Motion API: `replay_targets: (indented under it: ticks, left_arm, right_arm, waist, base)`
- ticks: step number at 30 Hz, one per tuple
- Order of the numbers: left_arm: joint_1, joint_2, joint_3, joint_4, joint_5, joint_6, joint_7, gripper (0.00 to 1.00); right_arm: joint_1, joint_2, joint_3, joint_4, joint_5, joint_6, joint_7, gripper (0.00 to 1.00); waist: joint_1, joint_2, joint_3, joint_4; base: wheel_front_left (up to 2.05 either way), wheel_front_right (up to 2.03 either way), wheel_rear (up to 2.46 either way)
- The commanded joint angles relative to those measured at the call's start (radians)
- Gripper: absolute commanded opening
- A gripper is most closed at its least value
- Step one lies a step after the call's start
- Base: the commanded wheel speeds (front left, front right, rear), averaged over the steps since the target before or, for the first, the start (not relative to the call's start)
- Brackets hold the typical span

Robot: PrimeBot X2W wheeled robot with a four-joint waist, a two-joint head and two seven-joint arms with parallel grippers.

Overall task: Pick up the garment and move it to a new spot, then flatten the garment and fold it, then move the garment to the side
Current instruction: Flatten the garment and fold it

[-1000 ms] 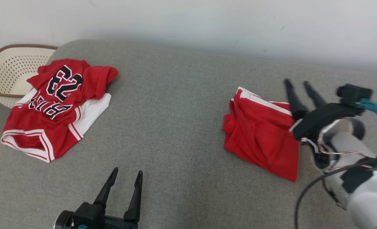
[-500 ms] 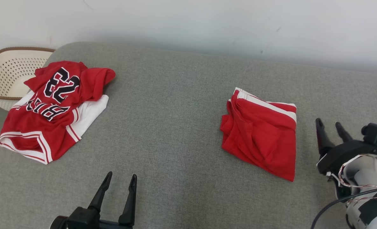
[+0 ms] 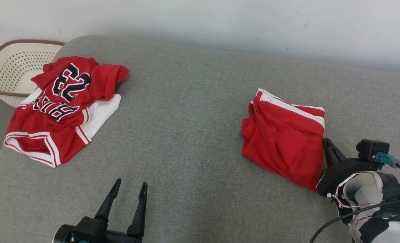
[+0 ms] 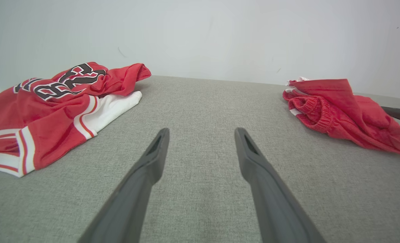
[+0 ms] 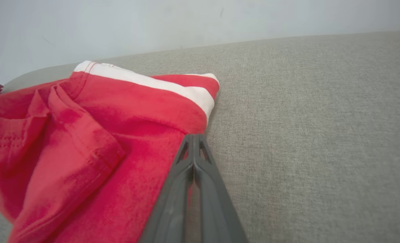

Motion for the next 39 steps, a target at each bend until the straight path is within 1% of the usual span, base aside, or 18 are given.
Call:
replay_targets:
  ticks: [1,9,12,18,23,27,29,34,37,38,39]
  left_arm:
    - [-0.006,0.001,0.003,-0.001,0.003,-0.008,-0.001,1.00]
    - [-0.011,0.001,-0.001,0.001,-0.002,-0.002,-0.001,1.00]
    - [-0.018,0.001,-0.001,0.006,-0.007,-0.002,-0.001,1.00]
    - [-0.019,0.001,-0.005,0.010,-0.015,0.000,-0.001,1.00]
    - [-0.015,0.001,-0.007,0.011,-0.017,0.001,-0.001,1.00]
    - [-0.013,0.000,-0.007,0.013,-0.014,0.000,-0.001,1.00]
    - [-0.012,0.000,-0.009,0.013,-0.015,0.001,-0.001,1.00]
    - [-0.009,0.000,-0.007,0.008,-0.016,0.006,-0.001,1.00]
    - [-0.003,0.000,-0.002,0.004,-0.012,0.009,-0.001,1.00]
    - [0.000,0.000,0.001,0.002,-0.010,0.009,-0.001,1.00]
    - [0.001,0.000,0.003,0.000,-0.009,0.010,-0.001,1.00]
  right_arm:
    - [0.001,0.006,-0.011,0.000,-0.021,-0.001,-0.005,0.00]
    - [0.000,0.064,-0.028,0.014,-0.094,-0.001,-0.005,0.00]
    - [-0.020,0.101,-0.023,0.031,-0.113,-0.001,-0.005,0.00]
    - [-0.041,0.147,-0.008,0.041,-0.118,-0.001,-0.005,0.00]
    - [-0.047,0.172,0.010,0.039,-0.117,-0.001,-0.005,0.00]
    - [-0.039,0.198,0.037,0.027,-0.106,-0.001,-0.005,0.00]
    - [-0.026,0.214,0.069,0.019,-0.097,-0.001,-0.005,0.00]
    - [-0.018,0.218,0.115,0.006,-0.062,-0.001,-0.005,0.00]
    - [-0.026,0.197,0.110,-0.025,-0.044,-0.001,-0.005,0.00]
    - [-0.026,0.192,0.099,-0.046,-0.035,-0.001,-0.005,0.40]
    - [-0.019,0.188,0.085,-0.068,-0.022,-0.001,-0.005,0.93]
  waist:
    - [0.0000,0.0000,0.003,0.006]
    - [0.0000,0.0000,0.010,0.021]
    - [0.0000,0.0000,0.013,0.029]
    - [0.0000,0.0000,0.011,0.046]
    - [0.0000,0.0000,0.006,0.056]
    - [0.0000,0.0000,0.001,0.064]
    - [0.0000,0.0000,0.000,0.066]
    - [0.0000,0.0000,-0.004,0.063]
    - [0.0000,0.0000,-0.006,0.053]
    - [0.0000,0.0000,-0.006,0.048]
    - [0.0000,0.0000,-0.007,0.044]
  base:
    - [0.00,0.00,0.00]
    - [0.00,0.00,0.00]
    - [0.00,0.00,0.00]
    - [0.00,0.00,0.00]
    - [0.00,0.00,0.00]
    - [0.00,0.00,0.00]
    - [0.00,0.00,0.00]
    - [0.00,0.00,0.00]
    - [0.00,0.00,0.00]
    - [0.00,0.00,0.00]
    - [0.00,0.00,0.00]
